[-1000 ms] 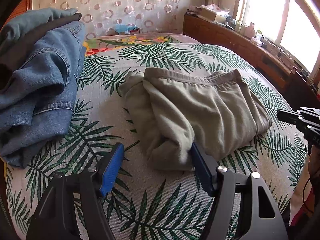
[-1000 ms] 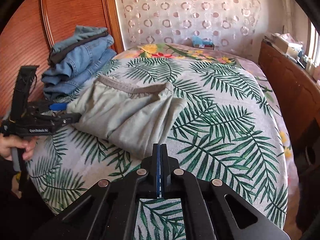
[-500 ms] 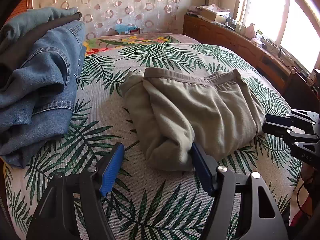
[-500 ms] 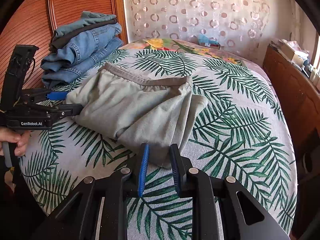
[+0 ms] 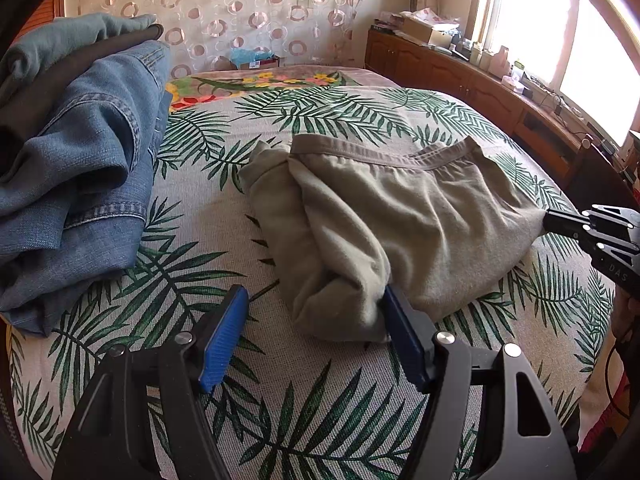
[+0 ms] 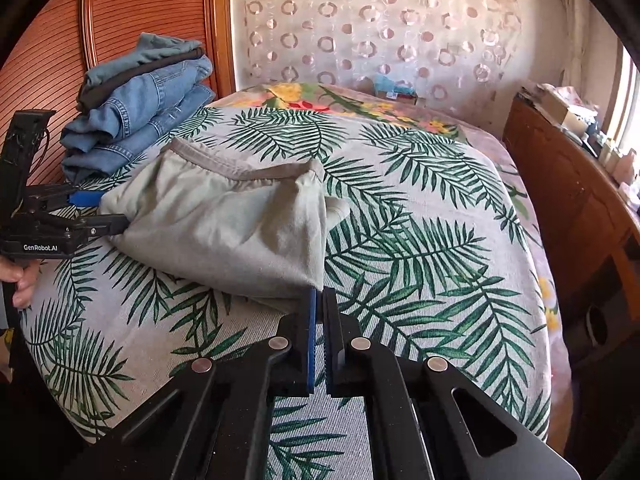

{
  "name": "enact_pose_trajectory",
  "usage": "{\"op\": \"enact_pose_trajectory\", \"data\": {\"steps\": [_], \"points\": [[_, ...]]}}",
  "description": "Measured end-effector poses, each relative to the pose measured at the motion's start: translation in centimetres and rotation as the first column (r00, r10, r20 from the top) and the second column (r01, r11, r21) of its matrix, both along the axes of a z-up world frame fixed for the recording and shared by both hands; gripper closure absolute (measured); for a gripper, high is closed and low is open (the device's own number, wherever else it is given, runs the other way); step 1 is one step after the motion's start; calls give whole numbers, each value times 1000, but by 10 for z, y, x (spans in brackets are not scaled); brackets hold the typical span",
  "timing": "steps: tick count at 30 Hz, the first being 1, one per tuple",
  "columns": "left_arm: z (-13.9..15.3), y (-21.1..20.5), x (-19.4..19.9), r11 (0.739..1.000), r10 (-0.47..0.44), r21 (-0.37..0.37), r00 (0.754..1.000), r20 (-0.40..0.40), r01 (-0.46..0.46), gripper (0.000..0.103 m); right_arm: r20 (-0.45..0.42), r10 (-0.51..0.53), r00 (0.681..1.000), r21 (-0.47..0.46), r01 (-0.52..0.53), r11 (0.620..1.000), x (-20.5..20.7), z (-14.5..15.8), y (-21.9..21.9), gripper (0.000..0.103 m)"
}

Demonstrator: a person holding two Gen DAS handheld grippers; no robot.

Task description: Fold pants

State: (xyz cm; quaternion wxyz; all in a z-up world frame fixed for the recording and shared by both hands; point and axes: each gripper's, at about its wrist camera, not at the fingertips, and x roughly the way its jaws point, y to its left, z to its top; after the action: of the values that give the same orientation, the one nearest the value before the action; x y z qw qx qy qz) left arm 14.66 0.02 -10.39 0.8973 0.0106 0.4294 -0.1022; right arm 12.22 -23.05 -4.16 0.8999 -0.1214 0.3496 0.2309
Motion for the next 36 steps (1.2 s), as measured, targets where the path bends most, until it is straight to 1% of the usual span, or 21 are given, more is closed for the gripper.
{"op": "enact_pose_trajectory", "data": {"steps": [3, 8, 11, 14, 15, 16, 17, 22, 24, 28, 32, 34, 36], "points": [[0, 0, 0, 1000, 0, 1, 1000, 0, 0, 33, 2, -1, 1000, 3, 1, 1000, -4, 3, -3, 101], [0, 0, 0, 1000, 0, 1, 1000, 1, 0, 33, -38, 16, 999, 43, -14, 999, -4, 6, -11, 101], [0, 0, 0, 1000, 0, 1, 1000, 1, 0, 33, -39, 5, 999, 75, -2, 997, -8, 13, -19, 99], [2, -2, -2, 1000, 0, 12, 1000, 4, 0, 33, -19, -9, 1000, 84, 10, 996, -9, 19, -22, 84], [5, -3, -2, 1000, -1, 16, 1000, 4, 1, 33, -16, -10, 1000, 83, 11, 996, -8, 20, -20, 73], [7, -4, -2, 1000, -4, 14, 1000, 6, 4, 34, -15, -13, 1000, 83, 14, 996, -6, 20, -17, 66], [11, -5, -3, 1000, -8, 12, 1000, 12, 7, 34, -16, -14, 1000, 85, 15, 996, -3, 21, -14, 64], [39, -10, -2, 1000, -29, 6, 997, 73, 29, 33, -35, 13, 999, 99, -10, 995, 18, 20, 6, 64], [44, -9, 4, 999, -35, 3, 996, 82, 35, 34, -44, 15, 999, 106, -10, 994, 27, 19, 12, 64], [42, -7, 22, 1000, -31, 6, 997, 68, 31, 34, -42, 19, 999, 92, -15, 996, 45, 17, 24, 64], [37, -4, 40, 1000, -18, 8, 999, 40, 18, 34, -61, 26, 998, 81, -21, 996, 66, 14, 33, 64], [35, -4, 48, 1000, -18, 16, 999, 32, 17, 34, -57, 16, 998, 55, -12, 998, 78, 12, 39, 64], [32, -4, 56, 999, -16, 28, 1000, 22, 15, 34, -56, -17, 998, 16, 18, 1000, 88, 8, 38, 64]]}}
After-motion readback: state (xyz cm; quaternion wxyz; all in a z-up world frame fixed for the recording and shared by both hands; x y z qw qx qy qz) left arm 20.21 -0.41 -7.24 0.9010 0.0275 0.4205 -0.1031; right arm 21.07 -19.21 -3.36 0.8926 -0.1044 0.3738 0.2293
